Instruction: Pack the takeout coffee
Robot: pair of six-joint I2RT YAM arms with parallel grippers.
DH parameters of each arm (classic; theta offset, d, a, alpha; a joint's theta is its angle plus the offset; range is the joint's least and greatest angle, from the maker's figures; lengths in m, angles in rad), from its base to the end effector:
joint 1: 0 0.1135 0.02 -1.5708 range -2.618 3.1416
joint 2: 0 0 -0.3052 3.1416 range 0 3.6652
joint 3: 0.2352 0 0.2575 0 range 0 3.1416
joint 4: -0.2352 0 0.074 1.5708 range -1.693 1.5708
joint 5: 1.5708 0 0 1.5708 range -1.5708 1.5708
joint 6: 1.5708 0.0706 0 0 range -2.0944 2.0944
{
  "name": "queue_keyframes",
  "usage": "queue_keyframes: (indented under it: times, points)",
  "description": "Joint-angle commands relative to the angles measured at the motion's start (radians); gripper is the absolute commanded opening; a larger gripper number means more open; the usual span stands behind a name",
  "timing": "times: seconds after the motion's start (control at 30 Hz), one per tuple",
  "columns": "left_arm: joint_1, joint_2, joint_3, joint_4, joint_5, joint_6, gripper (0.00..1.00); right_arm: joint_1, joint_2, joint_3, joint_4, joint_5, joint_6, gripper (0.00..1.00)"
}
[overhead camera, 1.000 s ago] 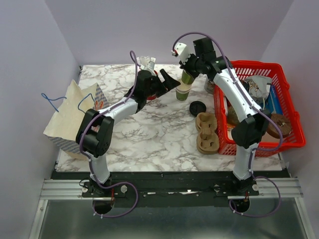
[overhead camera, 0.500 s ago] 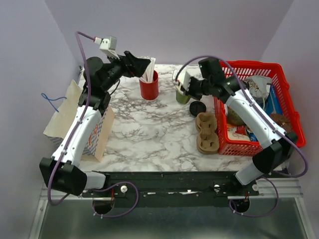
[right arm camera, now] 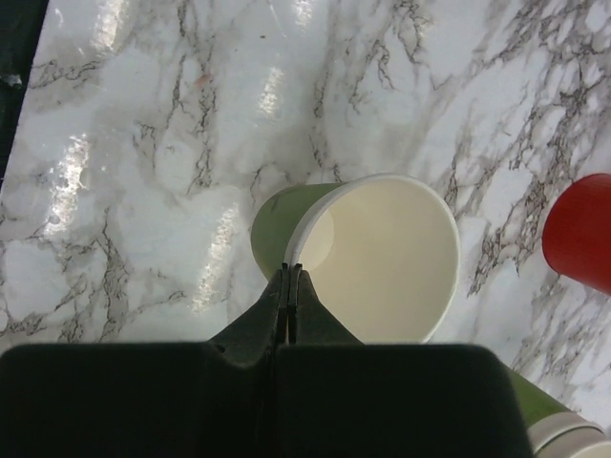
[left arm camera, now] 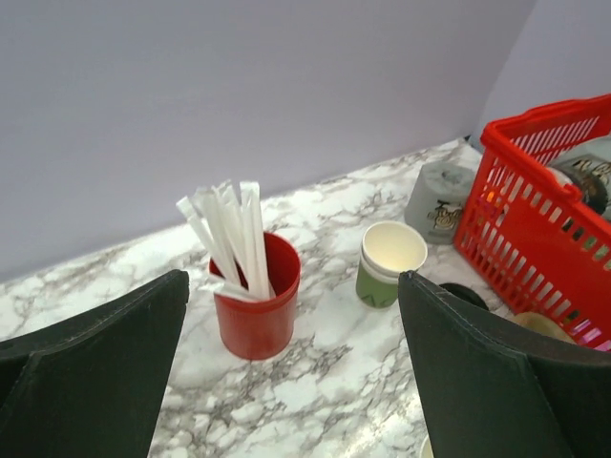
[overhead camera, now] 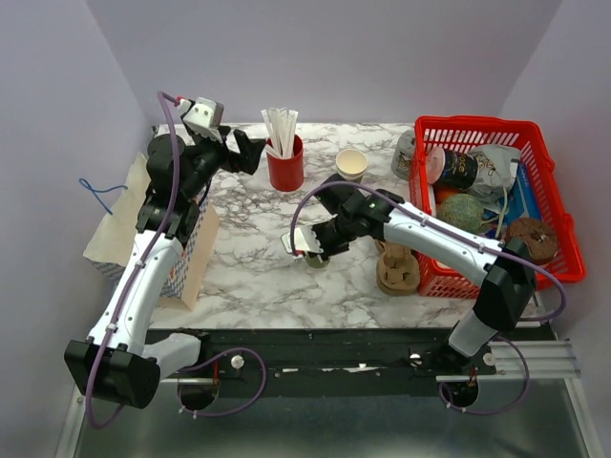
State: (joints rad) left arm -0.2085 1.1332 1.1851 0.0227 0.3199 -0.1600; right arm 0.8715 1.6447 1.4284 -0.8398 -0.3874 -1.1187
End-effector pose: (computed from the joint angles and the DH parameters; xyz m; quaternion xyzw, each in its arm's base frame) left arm 0.2676 -0.0793 0.4734 0.1330 0.6685 -0.2391 0.6915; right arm 0.2168 0.2993 0.3014 -0.8227 0.4756 0.1539 0.2708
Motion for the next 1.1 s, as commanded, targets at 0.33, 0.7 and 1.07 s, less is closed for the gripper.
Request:
queue_keyframes:
  times: [0.33,0.7,1.07]
  points:
    - [0.043,-0.095,-0.096,-0.05,-0.059,0.02,0.99,0.101,-0.036,-0.174,0.287,-0.067,0.088,0.0]
    - [0.049,-0.072,-0.084,-0.05,-0.021,-0.009,0.99,0.119,-0.017,-0.175,0.314,-0.07,0.109,0.18]
    - [0.047,-0.062,-0.059,-0.122,0.109,0.051,0.99,0.032,-0.14,-0.119,0.291,-0.027,0.174,0.49]
